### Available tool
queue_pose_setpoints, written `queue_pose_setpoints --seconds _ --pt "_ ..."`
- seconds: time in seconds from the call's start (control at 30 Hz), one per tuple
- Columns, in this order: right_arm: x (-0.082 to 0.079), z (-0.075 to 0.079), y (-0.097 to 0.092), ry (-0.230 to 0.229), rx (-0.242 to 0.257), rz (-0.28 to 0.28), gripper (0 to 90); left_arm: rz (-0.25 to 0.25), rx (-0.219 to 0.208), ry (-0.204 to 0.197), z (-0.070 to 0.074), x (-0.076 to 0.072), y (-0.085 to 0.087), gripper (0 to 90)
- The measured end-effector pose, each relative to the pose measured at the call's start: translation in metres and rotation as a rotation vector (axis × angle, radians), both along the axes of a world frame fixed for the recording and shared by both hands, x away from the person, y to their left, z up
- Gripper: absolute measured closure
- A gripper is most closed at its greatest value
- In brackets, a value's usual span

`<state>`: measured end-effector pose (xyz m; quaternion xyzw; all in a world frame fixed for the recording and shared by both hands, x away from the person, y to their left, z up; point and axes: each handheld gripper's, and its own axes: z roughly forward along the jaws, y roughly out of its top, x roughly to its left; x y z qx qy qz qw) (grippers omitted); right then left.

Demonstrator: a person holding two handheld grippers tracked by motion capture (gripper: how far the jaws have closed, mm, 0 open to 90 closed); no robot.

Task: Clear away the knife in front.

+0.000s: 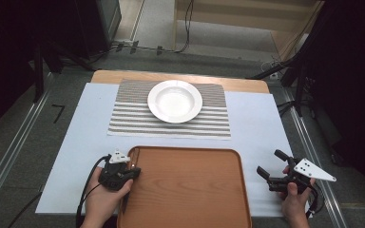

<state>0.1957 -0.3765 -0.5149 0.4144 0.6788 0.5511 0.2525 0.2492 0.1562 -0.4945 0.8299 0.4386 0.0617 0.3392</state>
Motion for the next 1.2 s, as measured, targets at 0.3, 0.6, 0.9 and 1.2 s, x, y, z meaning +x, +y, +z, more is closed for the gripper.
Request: queue_pose_setpoints --seconds 0.3,0.6,0.9,1.2 --pt "0.0 0.0 0.0 0.001 0.001 -0.001 0.0 -0.018 -0.041 -0.013 0.002 0.0 0.004 90.0" --pt "0.0 0.0 0.0 0.003 0.002 -0.005 0.0 -0.051 -0.185 -0.093 0.008 -0.001 0.012 73.7" --pt "0.0 0.0 0.0 0.003 0.001 -0.01 0.0 -0.055 -0.273 -0.182 0.017 -0.003 0.025 47.8" --pt "0.0 0.0 0.0 0.004 -0.004 -0.012 0.0 -0.048 -0.291 -0.26 0.025 -0.005 0.037 34.6"
